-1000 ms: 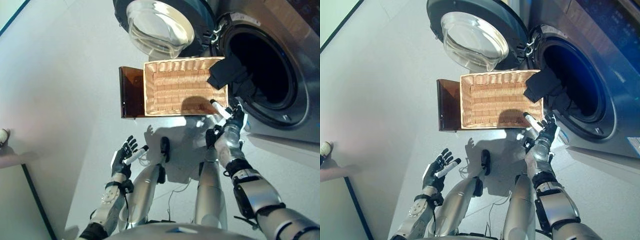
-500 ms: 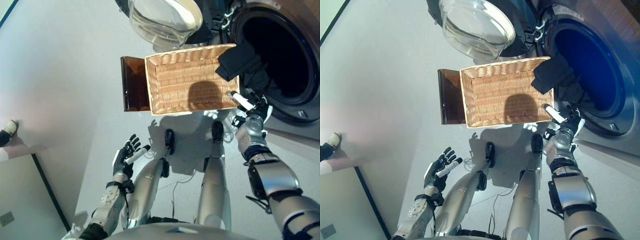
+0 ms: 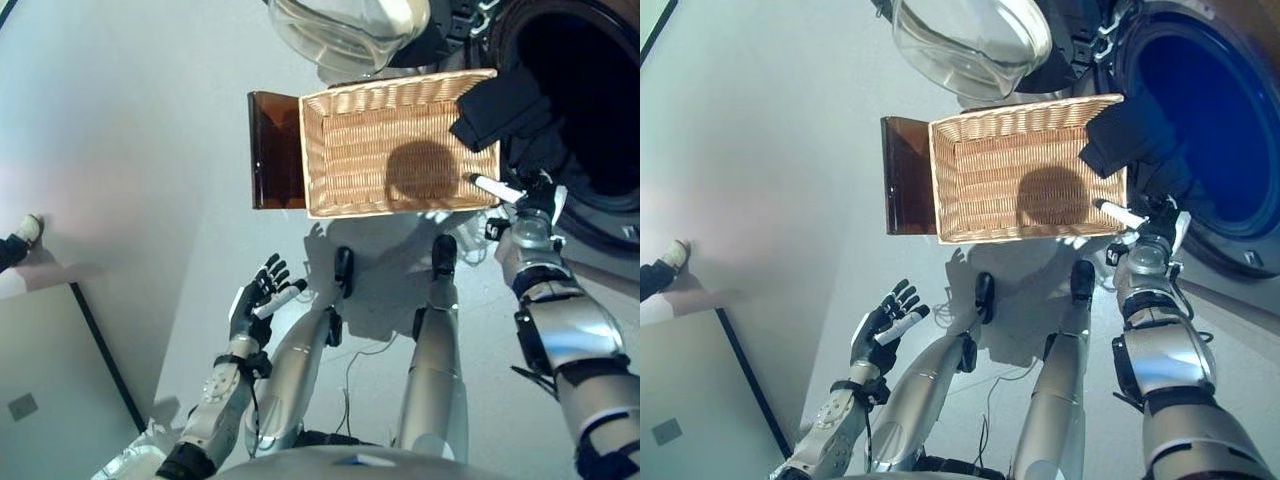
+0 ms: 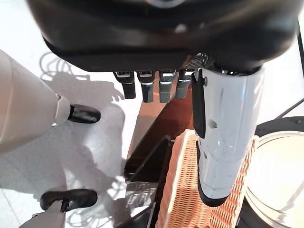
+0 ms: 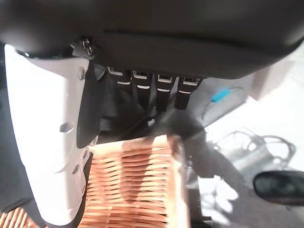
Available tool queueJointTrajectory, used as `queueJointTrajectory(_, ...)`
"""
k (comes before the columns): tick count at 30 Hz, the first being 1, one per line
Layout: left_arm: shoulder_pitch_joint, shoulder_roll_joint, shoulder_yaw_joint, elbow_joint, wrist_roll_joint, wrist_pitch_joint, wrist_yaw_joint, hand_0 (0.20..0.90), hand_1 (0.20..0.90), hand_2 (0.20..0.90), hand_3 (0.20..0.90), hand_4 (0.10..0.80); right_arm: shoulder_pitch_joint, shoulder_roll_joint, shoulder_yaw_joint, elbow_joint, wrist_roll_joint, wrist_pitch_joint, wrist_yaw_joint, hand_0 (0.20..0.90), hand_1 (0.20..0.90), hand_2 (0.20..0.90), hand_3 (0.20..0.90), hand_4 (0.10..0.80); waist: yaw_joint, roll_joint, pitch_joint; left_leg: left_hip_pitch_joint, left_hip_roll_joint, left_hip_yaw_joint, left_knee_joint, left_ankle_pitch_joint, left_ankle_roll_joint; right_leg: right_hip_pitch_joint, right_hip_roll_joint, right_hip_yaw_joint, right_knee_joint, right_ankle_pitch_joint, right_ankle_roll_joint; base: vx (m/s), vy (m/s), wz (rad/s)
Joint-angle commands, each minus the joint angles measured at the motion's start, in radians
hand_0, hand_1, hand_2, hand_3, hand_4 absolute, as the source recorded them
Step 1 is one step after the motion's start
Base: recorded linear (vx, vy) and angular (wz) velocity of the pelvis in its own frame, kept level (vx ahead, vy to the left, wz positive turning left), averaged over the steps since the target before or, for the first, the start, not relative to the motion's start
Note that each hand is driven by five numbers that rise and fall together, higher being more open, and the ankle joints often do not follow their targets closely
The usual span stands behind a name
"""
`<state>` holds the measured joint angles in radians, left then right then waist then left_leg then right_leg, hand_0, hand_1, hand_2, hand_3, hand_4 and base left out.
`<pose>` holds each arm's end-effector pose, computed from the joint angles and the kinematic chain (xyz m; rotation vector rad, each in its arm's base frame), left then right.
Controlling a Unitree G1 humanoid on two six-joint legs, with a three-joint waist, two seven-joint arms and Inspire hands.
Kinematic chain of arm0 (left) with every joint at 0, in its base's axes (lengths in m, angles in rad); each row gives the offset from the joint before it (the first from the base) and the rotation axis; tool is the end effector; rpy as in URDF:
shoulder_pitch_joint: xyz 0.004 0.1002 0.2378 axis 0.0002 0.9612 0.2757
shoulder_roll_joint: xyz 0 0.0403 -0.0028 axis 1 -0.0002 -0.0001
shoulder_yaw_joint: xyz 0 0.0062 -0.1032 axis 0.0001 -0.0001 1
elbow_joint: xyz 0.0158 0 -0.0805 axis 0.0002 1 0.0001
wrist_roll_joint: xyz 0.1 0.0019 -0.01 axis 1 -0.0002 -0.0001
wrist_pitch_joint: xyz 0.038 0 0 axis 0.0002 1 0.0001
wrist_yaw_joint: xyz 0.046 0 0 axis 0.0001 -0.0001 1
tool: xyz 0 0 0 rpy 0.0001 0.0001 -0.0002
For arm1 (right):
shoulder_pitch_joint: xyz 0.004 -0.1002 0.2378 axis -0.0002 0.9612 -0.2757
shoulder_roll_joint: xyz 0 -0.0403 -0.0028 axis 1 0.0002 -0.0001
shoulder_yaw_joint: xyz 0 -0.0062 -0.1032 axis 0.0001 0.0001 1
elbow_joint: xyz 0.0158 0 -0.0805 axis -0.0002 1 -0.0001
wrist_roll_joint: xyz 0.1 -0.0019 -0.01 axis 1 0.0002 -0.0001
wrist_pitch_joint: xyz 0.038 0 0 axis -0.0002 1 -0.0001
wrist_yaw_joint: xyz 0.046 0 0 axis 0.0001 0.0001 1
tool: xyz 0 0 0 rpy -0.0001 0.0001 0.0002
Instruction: Pick up the clothes and place them into the washing machine
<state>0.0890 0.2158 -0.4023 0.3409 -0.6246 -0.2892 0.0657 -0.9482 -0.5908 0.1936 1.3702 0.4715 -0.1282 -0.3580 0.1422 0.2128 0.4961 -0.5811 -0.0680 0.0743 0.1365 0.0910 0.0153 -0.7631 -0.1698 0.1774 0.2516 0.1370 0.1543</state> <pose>0.1572 0.1397 -0.0299 -0.3581 0.2781 -0.0723 0.3246 -0.2927 0.1147 -0.1751 0.1868 -0.7046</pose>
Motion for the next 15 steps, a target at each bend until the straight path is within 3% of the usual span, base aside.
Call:
queueJointTrajectory(1,0.057,0.087,0.014,-0.137,-0.008,-0.041,-0.004,0.9,0.9,0.9,0.9,0.8,-0.091,-0.115,0.12,-0.054,-0.105,-0.019,0.025,0.9,0.9,0.9,0.9,0.8,0.01,0.063,0.024,-0.104,0.016,0.001,-0.004,0.069,-0.08,-0.018,0.062,-0.048,0.088,-0.107,-0.069,-0.005,-0.001,0.04)
queueJointTrajectory(15,0.041,0.093,0.023,-0.111,-0.01,-0.04,-0.01,0.9,0.9,0.9,0.9,0.8,-0.237,-0.145,0.238,-0.111,-0.134,-0.035,0.056,0.9,0.9,0.9,0.9,0.8,0.007,0.021,0.016,-0.082,0.017,-0.006,0.004,0.062,-0.081,0.004,0.067,-0.051,0.109,-0.115,-0.072,0.001,0.001,0.01)
